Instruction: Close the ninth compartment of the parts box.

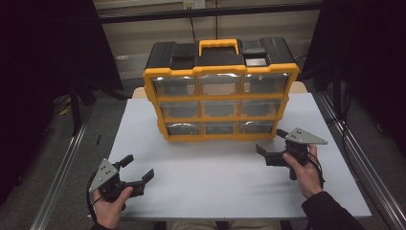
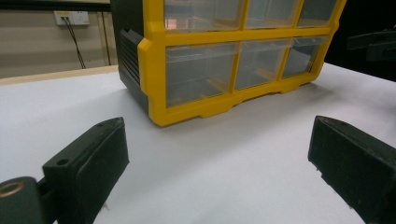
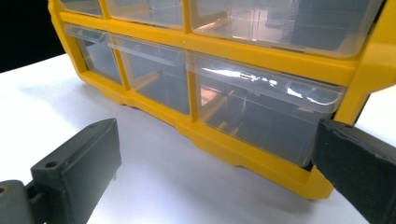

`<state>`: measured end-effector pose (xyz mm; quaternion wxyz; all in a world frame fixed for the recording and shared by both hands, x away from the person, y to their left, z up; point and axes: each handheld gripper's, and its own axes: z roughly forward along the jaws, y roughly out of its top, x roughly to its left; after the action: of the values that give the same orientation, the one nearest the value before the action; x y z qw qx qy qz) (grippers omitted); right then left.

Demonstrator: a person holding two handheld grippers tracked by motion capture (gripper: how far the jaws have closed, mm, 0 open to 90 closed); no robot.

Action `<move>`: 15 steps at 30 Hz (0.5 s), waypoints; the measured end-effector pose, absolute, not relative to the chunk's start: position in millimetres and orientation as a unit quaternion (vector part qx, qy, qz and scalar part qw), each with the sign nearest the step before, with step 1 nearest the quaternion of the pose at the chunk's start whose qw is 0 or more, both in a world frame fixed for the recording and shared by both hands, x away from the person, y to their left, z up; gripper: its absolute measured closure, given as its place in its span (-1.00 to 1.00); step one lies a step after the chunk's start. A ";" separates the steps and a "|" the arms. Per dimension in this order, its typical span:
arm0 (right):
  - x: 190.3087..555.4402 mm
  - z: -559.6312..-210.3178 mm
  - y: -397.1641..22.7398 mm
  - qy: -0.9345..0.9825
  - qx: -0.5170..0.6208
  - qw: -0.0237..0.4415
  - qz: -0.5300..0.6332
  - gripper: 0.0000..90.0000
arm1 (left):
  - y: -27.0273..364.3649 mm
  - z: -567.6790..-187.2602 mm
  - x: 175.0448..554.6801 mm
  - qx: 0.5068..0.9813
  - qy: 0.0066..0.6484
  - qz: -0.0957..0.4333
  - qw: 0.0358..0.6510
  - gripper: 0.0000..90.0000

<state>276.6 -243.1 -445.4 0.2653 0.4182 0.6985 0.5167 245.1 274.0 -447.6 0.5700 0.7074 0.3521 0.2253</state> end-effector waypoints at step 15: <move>249.4 -439.1 -262.5 0.685 0.424 0.273 0.526 -0.97 | 272.7 -446.5 243.5 0.708 0.347 0.226 0.572 -0.92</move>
<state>249.4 -262.5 -439.1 0.2725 0.4243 0.6851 0.5258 243.5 272.7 -446.5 0.5715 0.7085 0.3472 0.2255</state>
